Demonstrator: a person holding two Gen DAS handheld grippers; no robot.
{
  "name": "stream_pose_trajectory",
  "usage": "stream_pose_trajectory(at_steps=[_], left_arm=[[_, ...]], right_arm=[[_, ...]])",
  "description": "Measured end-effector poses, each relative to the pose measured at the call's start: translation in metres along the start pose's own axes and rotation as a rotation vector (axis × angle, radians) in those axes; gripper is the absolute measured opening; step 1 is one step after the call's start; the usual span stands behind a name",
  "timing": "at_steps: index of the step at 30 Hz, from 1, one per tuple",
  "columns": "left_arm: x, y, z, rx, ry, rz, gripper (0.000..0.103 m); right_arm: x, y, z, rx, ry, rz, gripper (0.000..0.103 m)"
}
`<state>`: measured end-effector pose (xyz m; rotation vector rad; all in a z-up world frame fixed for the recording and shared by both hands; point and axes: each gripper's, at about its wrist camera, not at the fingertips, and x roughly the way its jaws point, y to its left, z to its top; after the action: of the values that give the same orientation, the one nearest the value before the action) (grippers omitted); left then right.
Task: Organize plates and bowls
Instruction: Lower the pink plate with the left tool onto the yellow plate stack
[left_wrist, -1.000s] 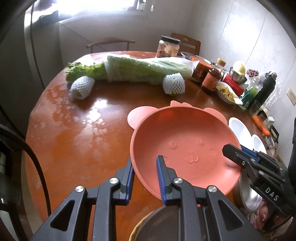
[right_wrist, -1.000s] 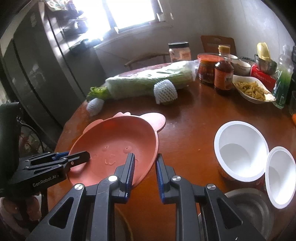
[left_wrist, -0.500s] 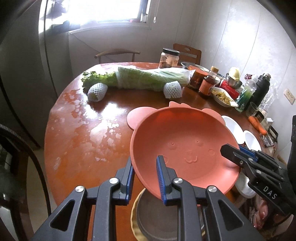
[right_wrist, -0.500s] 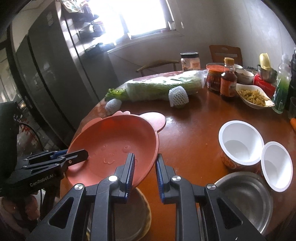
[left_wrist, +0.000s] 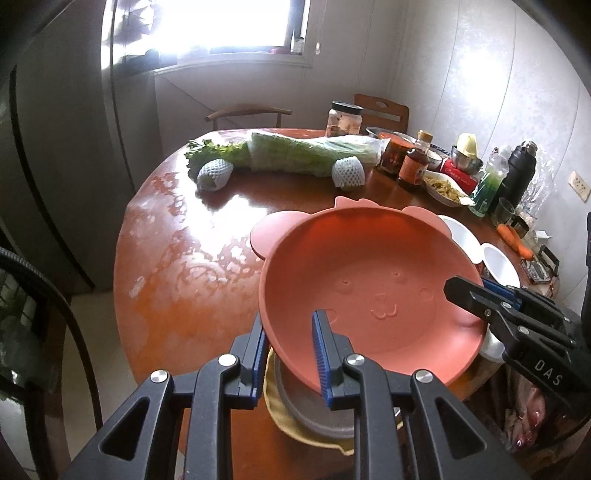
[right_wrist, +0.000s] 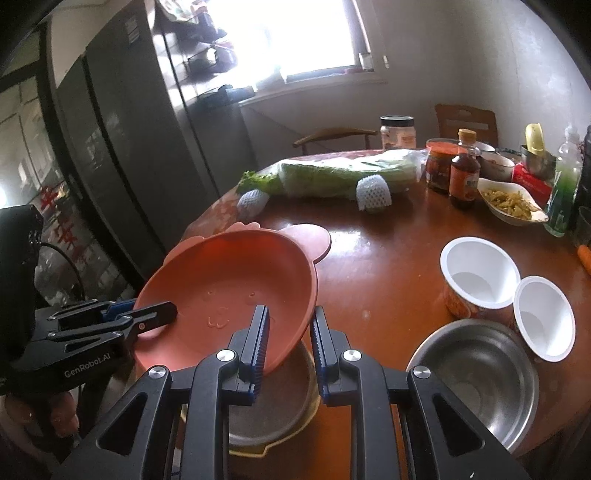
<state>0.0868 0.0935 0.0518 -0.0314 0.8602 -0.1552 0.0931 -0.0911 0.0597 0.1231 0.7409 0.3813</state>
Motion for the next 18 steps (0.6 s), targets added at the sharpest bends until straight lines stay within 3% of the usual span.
stream_pose_trajectory(at_steps=[18], left_arm=[[0.008,-0.009,-0.045,-0.020,-0.001,0.070,0.023]], right_arm=[[0.009,0.001,-0.038,-0.045,0.062,0.010,0.023]])
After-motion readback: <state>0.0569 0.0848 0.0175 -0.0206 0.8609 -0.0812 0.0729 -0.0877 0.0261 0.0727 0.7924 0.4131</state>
